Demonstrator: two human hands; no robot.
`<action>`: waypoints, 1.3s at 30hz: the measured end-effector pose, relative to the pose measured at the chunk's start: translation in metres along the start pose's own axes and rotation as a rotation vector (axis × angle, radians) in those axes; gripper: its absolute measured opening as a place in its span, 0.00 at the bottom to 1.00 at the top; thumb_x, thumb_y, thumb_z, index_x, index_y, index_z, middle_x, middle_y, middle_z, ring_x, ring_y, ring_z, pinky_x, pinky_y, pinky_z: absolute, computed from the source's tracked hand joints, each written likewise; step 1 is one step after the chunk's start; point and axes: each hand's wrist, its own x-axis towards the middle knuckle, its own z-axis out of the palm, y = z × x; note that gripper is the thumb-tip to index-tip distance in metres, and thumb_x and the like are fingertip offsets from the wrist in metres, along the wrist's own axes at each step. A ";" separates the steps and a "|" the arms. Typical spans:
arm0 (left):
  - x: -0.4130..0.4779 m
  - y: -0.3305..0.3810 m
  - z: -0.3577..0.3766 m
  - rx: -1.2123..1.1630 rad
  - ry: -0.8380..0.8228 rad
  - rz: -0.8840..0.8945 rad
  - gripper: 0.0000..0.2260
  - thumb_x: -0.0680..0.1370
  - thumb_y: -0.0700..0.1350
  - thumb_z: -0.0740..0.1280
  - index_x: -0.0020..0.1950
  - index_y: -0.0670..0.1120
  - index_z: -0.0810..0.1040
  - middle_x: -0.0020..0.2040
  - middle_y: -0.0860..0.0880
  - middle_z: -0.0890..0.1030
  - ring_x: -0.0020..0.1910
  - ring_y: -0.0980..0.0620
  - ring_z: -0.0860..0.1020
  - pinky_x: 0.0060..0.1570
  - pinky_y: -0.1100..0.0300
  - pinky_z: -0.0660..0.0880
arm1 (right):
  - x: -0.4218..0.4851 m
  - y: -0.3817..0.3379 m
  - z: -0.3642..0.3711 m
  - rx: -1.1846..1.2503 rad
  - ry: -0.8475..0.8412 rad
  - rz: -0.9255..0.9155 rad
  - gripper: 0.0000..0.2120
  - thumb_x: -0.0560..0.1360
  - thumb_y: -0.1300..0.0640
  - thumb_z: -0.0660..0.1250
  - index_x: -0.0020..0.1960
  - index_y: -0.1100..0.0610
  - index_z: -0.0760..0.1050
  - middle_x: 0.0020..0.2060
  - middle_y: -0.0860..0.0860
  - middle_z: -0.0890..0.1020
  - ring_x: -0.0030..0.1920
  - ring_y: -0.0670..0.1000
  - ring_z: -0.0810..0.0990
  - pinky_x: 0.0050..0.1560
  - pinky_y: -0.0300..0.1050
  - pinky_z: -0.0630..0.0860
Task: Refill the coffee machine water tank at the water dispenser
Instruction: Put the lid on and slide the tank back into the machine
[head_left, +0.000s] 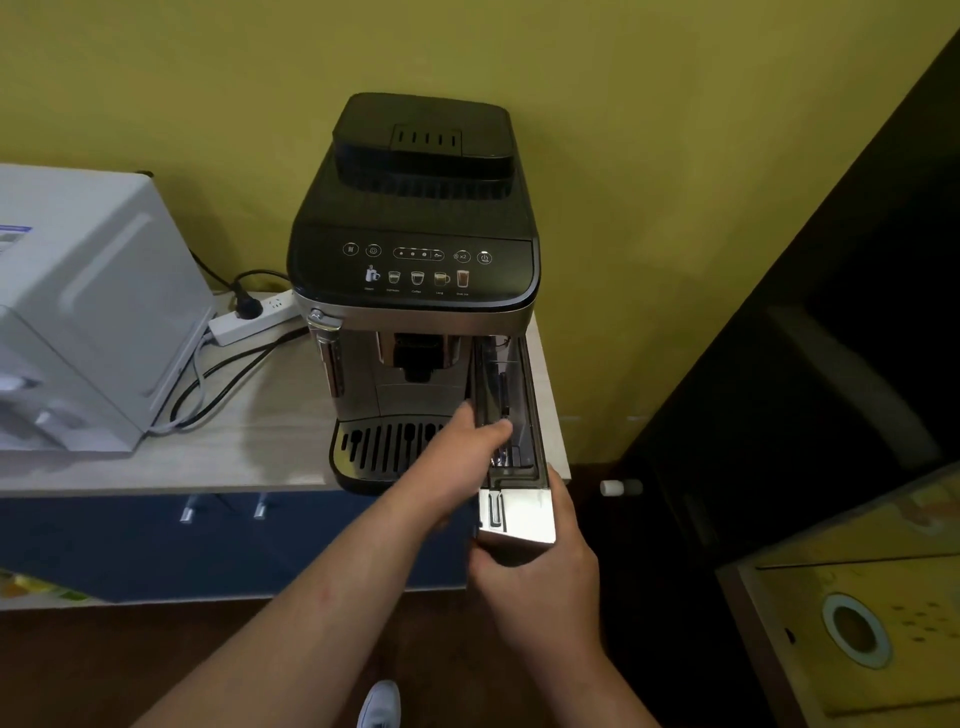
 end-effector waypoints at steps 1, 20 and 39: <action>0.001 0.002 -0.001 -0.003 0.001 -0.004 0.25 0.73 0.58 0.62 0.69 0.53 0.69 0.60 0.50 0.81 0.60 0.48 0.79 0.65 0.43 0.72 | 0.002 -0.001 0.001 0.003 -0.006 0.001 0.45 0.59 0.49 0.75 0.72 0.39 0.60 0.55 0.38 0.79 0.56 0.40 0.78 0.53 0.41 0.80; 0.020 0.017 -0.001 -0.025 0.082 -0.030 0.06 0.77 0.44 0.61 0.53 0.46 0.72 0.53 0.38 0.80 0.51 0.38 0.81 0.52 0.41 0.79 | 0.023 0.000 0.002 0.003 -0.046 -0.028 0.46 0.61 0.49 0.79 0.72 0.38 0.58 0.52 0.35 0.77 0.54 0.38 0.78 0.49 0.34 0.79; 0.036 0.012 -0.007 -0.356 0.171 -0.020 0.18 0.77 0.58 0.63 0.54 0.45 0.81 0.49 0.43 0.86 0.48 0.44 0.85 0.54 0.46 0.80 | 0.080 -0.016 0.005 0.039 -0.075 -0.025 0.42 0.62 0.50 0.79 0.71 0.39 0.62 0.51 0.38 0.81 0.51 0.36 0.79 0.49 0.35 0.80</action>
